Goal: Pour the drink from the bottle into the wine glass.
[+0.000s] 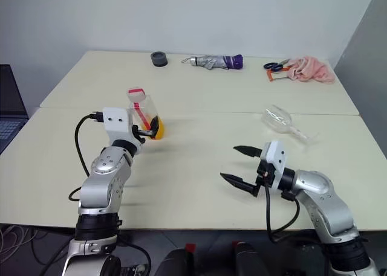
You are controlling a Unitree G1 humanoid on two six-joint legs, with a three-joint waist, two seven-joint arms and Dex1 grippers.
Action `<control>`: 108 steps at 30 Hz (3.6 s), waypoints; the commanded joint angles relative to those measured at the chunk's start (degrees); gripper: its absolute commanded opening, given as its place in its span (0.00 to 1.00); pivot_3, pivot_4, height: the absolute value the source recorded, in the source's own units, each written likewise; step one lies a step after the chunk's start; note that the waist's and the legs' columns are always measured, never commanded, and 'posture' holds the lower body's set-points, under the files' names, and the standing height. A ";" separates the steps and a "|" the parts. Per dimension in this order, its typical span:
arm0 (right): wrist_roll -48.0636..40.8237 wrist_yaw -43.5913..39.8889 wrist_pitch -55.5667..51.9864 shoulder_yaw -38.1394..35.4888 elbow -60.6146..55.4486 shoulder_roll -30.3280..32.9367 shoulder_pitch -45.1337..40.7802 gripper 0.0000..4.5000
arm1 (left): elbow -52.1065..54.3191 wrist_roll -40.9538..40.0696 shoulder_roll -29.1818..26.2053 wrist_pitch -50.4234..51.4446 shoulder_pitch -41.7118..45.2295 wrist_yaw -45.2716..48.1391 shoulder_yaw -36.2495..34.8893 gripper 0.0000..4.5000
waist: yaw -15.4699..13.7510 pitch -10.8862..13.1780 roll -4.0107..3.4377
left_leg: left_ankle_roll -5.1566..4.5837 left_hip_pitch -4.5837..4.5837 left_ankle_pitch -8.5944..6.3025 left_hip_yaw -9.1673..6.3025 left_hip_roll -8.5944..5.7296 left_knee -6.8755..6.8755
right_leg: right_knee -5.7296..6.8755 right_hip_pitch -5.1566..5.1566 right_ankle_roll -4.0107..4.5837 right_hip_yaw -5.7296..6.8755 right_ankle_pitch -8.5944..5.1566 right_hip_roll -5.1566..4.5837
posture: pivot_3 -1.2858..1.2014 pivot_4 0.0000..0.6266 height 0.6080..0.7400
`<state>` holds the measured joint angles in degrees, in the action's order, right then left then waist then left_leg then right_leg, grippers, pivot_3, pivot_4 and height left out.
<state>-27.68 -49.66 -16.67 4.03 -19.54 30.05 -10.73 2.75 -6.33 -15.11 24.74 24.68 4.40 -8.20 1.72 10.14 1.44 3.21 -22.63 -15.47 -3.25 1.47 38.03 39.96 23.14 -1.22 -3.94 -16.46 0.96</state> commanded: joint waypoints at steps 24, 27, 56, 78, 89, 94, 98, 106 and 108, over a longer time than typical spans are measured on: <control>1.41 1.55 -1.78 0.45 -1.33 -1.51 -5.52 1.00 | -9.14 0.34 -0.09 -1.52 11.29 -1.07 -0.90 0.99 | -0.03 0.00 0.00 | 0.00 -0.05 0.00 -0.03 0.01 0.01 | 0.00 0.01 0.00 0.02 0.01 -0.03 | 0.52 0.24 1.00; 1.56 1.72 -1.95 0.38 -1.52 -1.45 -5.52 1.00 | -9.74 0.05 0.09 -1.28 11.66 -1.55 -1.30 0.99 | -0.03 0.00 0.00 | 0.00 -0.06 0.00 -0.04 0.01 0.02 | 0.00 0.02 0.00 0.02 0.01 -0.03 | 0.52 0.24 1.00; 1.93 3.90 -1.48 -1.63 -1.91 -1.22 -4.32 1.00 | -6.41 -2.70 -1.59 -2.67 9.30 8.70 1.36 0.41 | -0.05 0.00 0.01 | 0.01 -0.09 0.01 -0.05 0.04 0.02 | 0.00 0.04 0.00 0.04 0.01 -0.04 | 0.52 0.24 1.00; -6.13 10.70 -12.20 -9.20 -15.31 4.69 -0.76 1.00 | -4.52 -13.44 -5.98 -5.32 10.42 51.73 16.58 0.41 | 0.24 0.01 0.00 | 0.01 -0.03 0.01 0.03 -0.02 0.03 | 0.01 0.03 -0.01 -0.05 0.00 0.19 | 0.52 0.24 1.00; -6.89 18.15 -25.00 -1.14 -15.87 1.12 -14.26 1.00 | -15.94 -10.34 -4.41 -14.61 15.93 60.12 18.90 0.41 | 0.16 0.02 0.01 | -0.01 -0.15 -0.01 0.02 -0.04 0.04 | -0.07 0.08 0.00 -0.03 0.00 0.18 | 0.52 0.24 1.00; -3.24 19.73 -23.89 1.73 -12.30 -1.97 -17.23 1.00 | -16.26 -9.96 -4.02 -15.45 15.56 61.00 19.28 0.41 | 0.12 0.02 0.01 | -0.01 -0.17 0.00 -0.02 -0.03 0.04 | -0.06 0.10 0.01 0.00 0.00 0.18 | 0.52 0.24 1.00; -1.28 19.49 -22.99 2.98 -10.85 -3.13 -18.24 1.00 | -16.30 -9.63 -3.76 -15.53 15.49 61.12 19.24 0.41 | 0.12 0.02 0.00 | -0.01 -0.18 0.00 -0.01 -0.03 0.05 | -0.06 0.10 0.01 0.00 0.00 0.17 | 0.52 0.24 1.00; 1.76 19.86 -22.23 3.79 -8.02 -4.70 -19.68 0.91 | -16.17 -9.46 -3.49 -15.35 15.55 61.13 18.76 0.41 | 0.12 0.02 0.00 | -0.01 -0.18 0.00 -0.02 -0.03 0.05 | -0.05 0.10 0.01 0.00 0.00 0.17 | 0.52 0.24 1.00; 2.23 19.82 -22.28 3.97 -7.93 -5.04 -19.55 0.79 | -16.07 -9.61 -3.41 -15.20 15.60 61.06 18.61 0.41 | 0.12 0.02 0.00 | -0.01 -0.17 -0.01 -0.02 -0.03 0.05 | -0.05 0.10 0.01 0.00 0.00 0.17 | 0.52 0.24 1.00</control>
<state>-25.81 -29.84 -40.28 8.12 -26.26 25.36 -29.66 -14.72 -15.42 -18.85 10.51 39.32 65.55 11.02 1.84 10.16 1.44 3.19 -22.80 -15.48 -3.27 1.44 38.07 39.91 23.24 -1.21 -3.94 -16.46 1.13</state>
